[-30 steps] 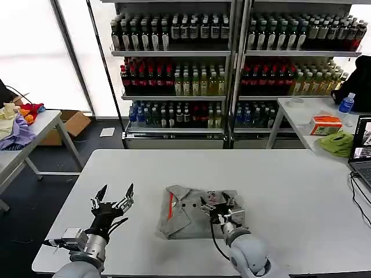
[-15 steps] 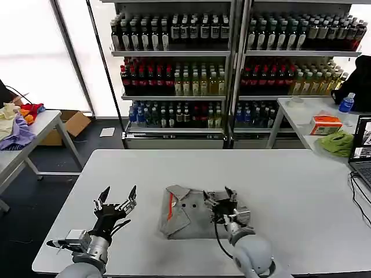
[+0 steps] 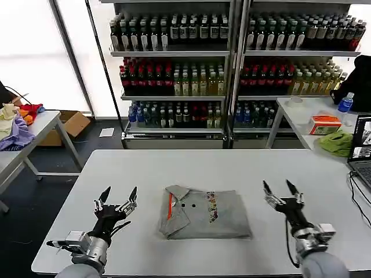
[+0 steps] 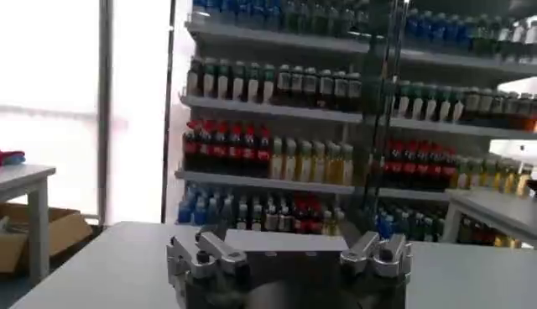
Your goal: Fold and organize the clothes.
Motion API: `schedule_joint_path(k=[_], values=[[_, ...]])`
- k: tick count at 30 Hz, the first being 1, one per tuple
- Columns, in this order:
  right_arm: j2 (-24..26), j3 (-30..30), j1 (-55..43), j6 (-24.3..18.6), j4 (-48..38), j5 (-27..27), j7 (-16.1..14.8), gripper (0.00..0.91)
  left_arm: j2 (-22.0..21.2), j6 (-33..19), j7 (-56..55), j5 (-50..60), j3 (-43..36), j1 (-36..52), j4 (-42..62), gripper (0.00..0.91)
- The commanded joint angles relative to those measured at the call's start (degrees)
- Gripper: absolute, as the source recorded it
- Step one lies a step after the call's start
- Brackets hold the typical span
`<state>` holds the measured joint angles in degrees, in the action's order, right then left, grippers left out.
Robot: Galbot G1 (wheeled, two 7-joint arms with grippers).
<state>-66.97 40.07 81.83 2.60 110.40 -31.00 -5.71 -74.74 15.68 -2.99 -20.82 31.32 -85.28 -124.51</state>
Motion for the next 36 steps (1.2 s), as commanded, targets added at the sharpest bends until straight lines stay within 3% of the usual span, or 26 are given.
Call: schedule_joint_path(k=[1, 10, 16, 27, 36], values=[[0.2, 12.1, 9.5, -7.2, 2.1, -1.7, -10.4, 0.907, 2.1, -3.3, 3.9, -0.4, 1.6, -2.3, -0.5, 0.907], [-0.4, 11.8, 9.6, -8.1, -0.4, -0.7, -9.6, 0.907, 3.8, -3.8, 9.5, -0.5, 4.3, -4.4, -2.9, 0.907], [-1.3, 12.1, 9.9, -6.4, 2.4, -0.4, -8.3, 0.907, 2.8, -3.8, 11.3, -1.1, 6.6, -4.7, -3.1, 0.907], [-2.4, 12.3, 9.2, -7.3, 1.7, -2.2, -6.1, 0.907, 2.2, -5.9, 12.0, 0.4, 11.0, -5.2, -2.4, 0.907], [-2.8, 12.9, 9.3, -7.8, 0.6, -1.5, -8.1, 0.907, 0.6, -7.4, 11.9, 0.7, 11.4, -5.7, -2.4, 0.907]])
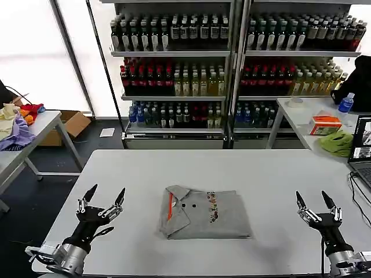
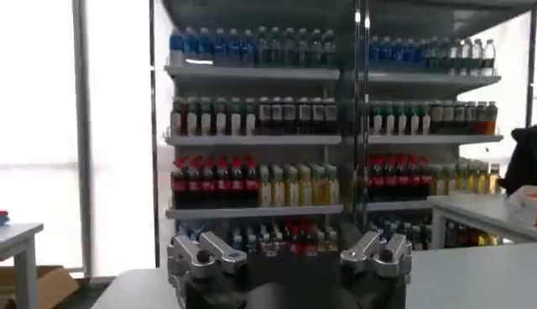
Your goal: Fold and organize the clothes.
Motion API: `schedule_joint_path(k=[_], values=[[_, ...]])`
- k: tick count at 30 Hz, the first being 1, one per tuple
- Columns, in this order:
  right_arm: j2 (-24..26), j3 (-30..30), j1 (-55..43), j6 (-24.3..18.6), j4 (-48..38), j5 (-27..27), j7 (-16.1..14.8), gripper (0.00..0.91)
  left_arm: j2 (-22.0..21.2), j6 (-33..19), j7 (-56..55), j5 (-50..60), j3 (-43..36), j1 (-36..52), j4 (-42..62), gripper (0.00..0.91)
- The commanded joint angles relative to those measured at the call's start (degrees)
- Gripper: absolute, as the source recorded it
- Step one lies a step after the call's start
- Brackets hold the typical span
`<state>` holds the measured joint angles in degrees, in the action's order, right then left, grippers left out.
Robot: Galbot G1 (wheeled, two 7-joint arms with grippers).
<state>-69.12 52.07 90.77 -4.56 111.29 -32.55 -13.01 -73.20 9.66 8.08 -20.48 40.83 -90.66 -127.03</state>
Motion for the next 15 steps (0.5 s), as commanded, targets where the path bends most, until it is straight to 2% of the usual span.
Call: schedule_joint_path(k=[1, 15], values=[[-0.8, 0.9, 0.3, -0.9, -0.3, 0.5, -1.1, 0.907, -1.1, -1.5, 0.9, 0.5, 2.0, -0.2, 0.2, 0.907], [-0.5, 0.5, 0.1, -0.3, 0.2, 0.5, -1.9, 0.907, -1.9, -2.5, 0.6, 0.1, 2.7, -0.7, -1.8, 0.907]])
